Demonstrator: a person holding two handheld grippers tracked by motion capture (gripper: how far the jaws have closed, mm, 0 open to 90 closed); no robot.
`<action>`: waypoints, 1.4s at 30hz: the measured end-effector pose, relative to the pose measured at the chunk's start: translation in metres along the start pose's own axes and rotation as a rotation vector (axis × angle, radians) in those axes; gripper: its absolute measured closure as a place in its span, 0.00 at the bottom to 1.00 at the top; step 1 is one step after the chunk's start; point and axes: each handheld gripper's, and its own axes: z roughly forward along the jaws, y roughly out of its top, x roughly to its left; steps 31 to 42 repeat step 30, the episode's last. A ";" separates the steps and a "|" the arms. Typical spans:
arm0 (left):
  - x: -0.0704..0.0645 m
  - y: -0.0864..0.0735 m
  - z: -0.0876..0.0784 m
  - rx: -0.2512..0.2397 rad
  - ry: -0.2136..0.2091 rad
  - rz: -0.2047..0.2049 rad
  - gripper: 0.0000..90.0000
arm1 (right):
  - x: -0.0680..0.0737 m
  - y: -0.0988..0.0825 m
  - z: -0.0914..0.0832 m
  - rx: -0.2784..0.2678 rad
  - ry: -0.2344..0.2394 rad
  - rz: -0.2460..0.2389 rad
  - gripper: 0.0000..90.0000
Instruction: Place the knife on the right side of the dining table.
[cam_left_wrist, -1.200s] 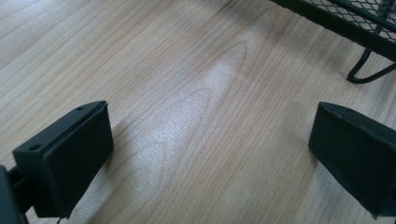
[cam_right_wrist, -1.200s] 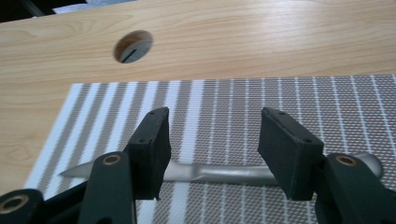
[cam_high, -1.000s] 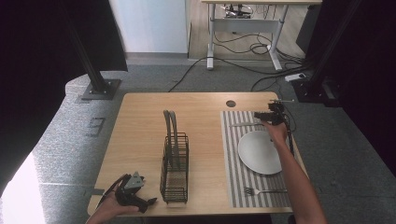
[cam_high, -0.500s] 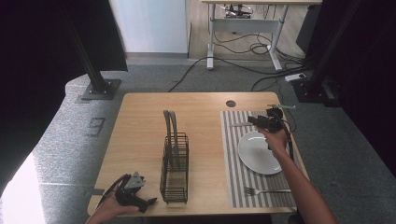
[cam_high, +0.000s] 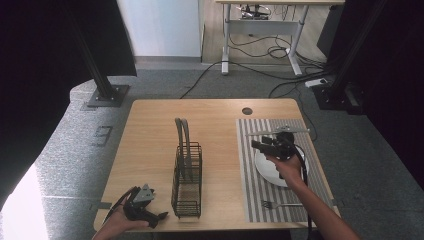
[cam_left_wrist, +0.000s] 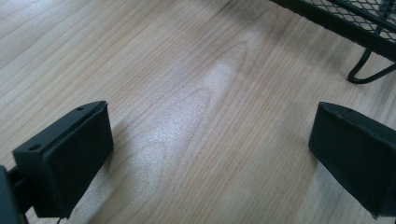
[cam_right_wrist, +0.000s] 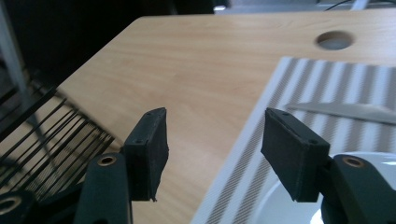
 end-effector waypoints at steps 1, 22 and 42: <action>0.000 0.000 0.000 0.000 0.000 0.000 0.00 | 0.006 -0.004 0.002 0.010 0.012 -0.017 0.44; 0.000 0.000 0.000 0.000 -0.002 0.002 0.00 | 0.070 -0.061 0.035 0.140 0.106 -0.105 0.40; 0.000 0.000 0.000 0.000 -0.003 0.002 0.00 | 0.066 -0.060 0.032 0.119 0.090 -0.079 0.39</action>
